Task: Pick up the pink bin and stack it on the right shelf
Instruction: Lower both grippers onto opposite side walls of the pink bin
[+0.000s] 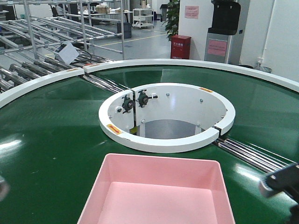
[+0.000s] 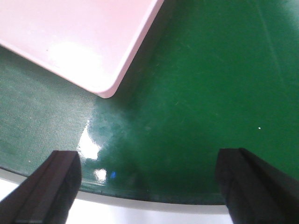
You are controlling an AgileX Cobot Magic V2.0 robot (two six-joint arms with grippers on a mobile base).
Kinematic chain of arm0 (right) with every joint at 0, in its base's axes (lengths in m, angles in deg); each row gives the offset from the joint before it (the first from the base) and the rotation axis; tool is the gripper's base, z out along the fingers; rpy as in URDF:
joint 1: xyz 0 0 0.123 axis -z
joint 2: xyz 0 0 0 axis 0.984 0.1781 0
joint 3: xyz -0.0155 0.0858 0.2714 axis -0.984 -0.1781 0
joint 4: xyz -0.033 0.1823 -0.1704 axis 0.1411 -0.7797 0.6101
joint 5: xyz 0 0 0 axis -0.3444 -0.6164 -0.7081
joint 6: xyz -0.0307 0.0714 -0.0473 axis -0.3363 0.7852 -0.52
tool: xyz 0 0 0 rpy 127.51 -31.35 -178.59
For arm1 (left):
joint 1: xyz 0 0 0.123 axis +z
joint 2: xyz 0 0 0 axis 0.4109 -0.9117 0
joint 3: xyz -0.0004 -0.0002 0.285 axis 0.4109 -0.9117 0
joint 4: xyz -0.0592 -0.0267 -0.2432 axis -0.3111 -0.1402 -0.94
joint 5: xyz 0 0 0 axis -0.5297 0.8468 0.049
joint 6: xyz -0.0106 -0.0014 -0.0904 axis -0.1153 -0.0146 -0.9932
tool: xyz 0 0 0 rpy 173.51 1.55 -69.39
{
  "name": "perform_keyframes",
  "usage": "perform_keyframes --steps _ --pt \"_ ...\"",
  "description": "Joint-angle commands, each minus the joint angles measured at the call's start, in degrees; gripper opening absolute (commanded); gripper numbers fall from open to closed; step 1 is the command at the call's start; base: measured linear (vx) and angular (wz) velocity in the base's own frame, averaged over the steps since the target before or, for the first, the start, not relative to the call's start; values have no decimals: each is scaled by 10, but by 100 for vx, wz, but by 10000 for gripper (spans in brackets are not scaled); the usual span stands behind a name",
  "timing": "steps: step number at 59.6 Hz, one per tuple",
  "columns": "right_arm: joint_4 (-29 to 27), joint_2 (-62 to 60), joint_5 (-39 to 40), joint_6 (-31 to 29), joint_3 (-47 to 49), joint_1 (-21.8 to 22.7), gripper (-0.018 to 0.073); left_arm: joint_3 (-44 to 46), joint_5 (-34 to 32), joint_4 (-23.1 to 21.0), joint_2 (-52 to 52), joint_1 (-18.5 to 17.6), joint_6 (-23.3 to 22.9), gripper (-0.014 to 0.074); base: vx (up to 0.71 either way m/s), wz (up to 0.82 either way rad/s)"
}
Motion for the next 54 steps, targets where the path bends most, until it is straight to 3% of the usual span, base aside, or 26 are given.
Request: perform_keyframes --steps 1,10,17,37,43,54 --pt "9 43 -11 15 60 1 611 58 -36 -8 -58 -19 9 589 0 0" --pt "15 132 -55 102 150 2 572 147 -28 -8 -177 -23 5 586 0 0" --pt "14 191 -84 136 207 2 565 223 7 -8 -258 -23 -17 586 0 0" --pt "14 329 -97 207 327 2 565 417 54 51 -449 -20 -161 586 0 0" --pt "11 356 -94 217 353 2 565 449 59 64 -486 -16 -176 586 0 0" --pt "16 395 -80 237 378 2 565 485 72 51 -540 -5 -189 586 0 0"
